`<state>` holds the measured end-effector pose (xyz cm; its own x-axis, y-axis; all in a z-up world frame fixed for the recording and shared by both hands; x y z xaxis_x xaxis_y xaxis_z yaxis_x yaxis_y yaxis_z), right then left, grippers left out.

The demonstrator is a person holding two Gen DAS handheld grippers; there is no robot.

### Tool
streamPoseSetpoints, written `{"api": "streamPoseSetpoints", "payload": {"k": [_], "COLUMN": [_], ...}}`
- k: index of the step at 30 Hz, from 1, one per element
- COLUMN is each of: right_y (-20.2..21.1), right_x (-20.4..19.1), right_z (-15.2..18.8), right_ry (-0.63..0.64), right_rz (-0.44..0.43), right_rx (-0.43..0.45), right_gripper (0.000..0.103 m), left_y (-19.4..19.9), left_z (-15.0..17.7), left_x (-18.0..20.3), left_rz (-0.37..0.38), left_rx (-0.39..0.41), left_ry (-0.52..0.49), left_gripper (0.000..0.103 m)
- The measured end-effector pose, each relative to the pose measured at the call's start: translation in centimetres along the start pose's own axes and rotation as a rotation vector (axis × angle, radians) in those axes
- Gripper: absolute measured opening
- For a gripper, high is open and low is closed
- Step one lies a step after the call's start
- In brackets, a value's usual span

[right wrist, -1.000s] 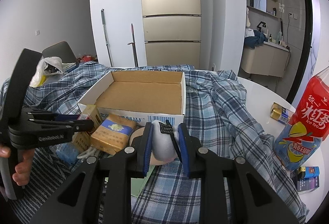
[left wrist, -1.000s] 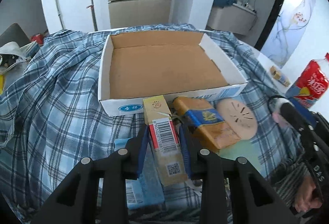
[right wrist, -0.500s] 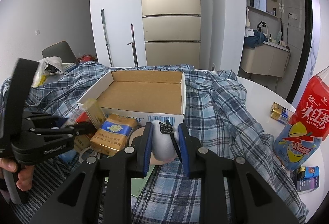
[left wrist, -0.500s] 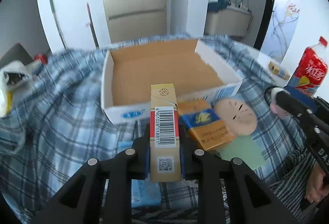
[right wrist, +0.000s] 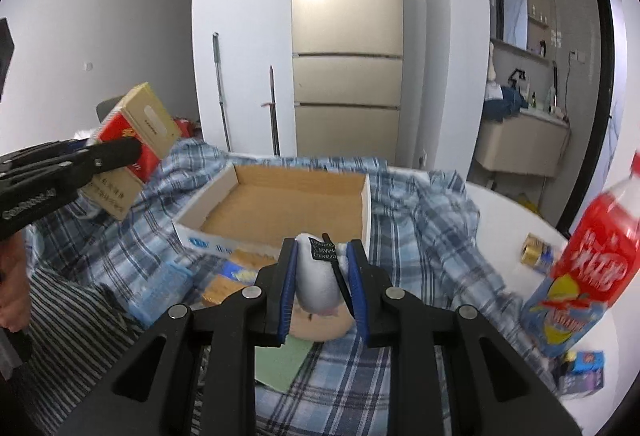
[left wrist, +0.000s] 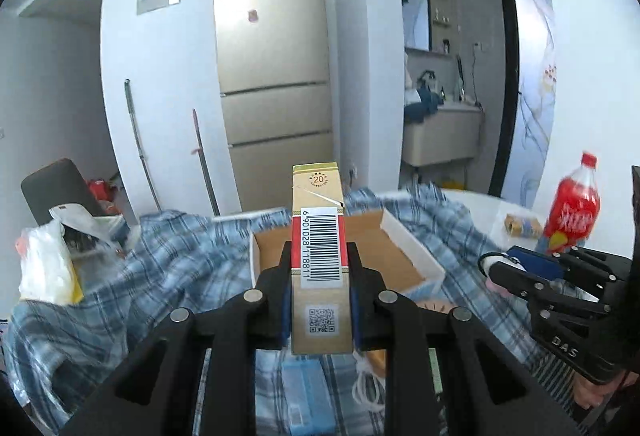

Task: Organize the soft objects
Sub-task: 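Carry the Liqun pack with the left tool while the right tool carries the earbud into the box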

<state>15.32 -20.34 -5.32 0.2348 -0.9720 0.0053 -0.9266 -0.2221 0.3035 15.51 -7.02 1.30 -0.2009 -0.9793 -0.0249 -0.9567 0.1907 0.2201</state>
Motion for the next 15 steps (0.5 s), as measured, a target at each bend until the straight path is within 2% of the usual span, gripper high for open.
{"api": "streamPoseSetpoints", "payload": {"k": [4, 9, 15], "right_y": [0.0, -1.5, -5.2], "right_x": [0.0, -0.3, -1.1], "right_z": [-3.3, -8.1, -12.8], "right_ry": [0.030, -0.013, -0.053], "right_rz": [0.006, -0.017, -0.023], "right_rx": [0.039, 0.067, 0.081], "right_gripper": [0.024, 0.024, 0.024], "left_y": [-0.6, -1.7, -4.7], "left_z": [-2.6, -5.7, -7.5], "left_x": [-1.0, -1.4, -0.9], "left_rz": [-0.034, -0.048, -0.052], "left_rx": [0.022, 0.056, 0.028], "left_ry": [0.033, 0.058, 0.068], "left_gripper": [0.023, 0.023, 0.023]}}
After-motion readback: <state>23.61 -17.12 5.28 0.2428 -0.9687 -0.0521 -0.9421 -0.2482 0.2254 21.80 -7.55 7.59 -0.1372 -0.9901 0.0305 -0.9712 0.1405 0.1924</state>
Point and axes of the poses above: each gripper's, at about its wrist camera, not at the fingertips, and y roughly against the way its jaws point, x to its right, z to its underside, the point moved 10 cm from there along -y, roughly the way its jaws point, and after that the axes turned 13 degrees about x, right-handed, at the moved point
